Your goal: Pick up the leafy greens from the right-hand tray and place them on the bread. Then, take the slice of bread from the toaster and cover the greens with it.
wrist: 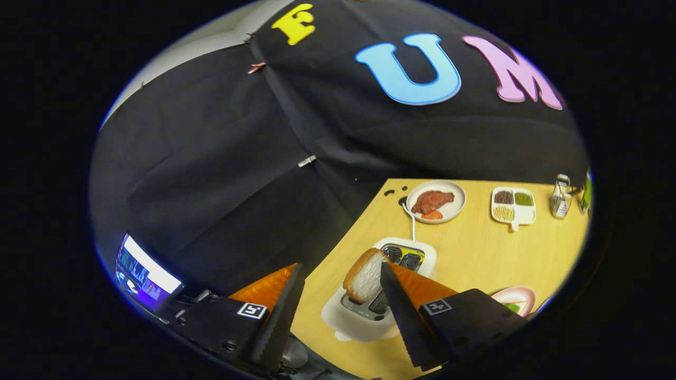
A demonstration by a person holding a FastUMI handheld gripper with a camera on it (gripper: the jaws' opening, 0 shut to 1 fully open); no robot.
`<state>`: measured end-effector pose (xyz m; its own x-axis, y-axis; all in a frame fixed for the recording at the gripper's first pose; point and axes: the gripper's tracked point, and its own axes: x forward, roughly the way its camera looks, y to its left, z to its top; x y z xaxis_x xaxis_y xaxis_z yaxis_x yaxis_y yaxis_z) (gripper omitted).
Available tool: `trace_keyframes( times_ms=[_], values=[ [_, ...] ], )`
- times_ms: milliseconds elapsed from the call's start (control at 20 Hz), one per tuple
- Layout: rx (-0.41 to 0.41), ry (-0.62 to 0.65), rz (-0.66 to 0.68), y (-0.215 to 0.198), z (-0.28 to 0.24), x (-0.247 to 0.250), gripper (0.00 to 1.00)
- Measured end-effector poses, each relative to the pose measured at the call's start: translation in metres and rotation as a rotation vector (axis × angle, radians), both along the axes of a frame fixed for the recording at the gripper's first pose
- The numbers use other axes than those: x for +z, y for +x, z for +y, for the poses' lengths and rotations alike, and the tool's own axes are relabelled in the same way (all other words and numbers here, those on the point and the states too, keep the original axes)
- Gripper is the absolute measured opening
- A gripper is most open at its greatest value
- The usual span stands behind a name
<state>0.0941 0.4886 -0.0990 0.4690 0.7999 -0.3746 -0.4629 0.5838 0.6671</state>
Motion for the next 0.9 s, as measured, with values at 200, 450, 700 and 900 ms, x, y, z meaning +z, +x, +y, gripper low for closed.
trace_keyframes(
  times_ms=[200,450,700,900],
  values=[
    [-0.040,-0.020,0.128,0.020,0.029,-0.044,0.87],
    [-0.090,-0.046,0.265,0.029,0.048,-0.089,0.79],
    [-0.158,-0.146,0.292,0.038,0.025,-0.105,0.27],
    [-0.169,-0.150,0.300,0.034,0.023,-0.095,0.12]
  ],
)
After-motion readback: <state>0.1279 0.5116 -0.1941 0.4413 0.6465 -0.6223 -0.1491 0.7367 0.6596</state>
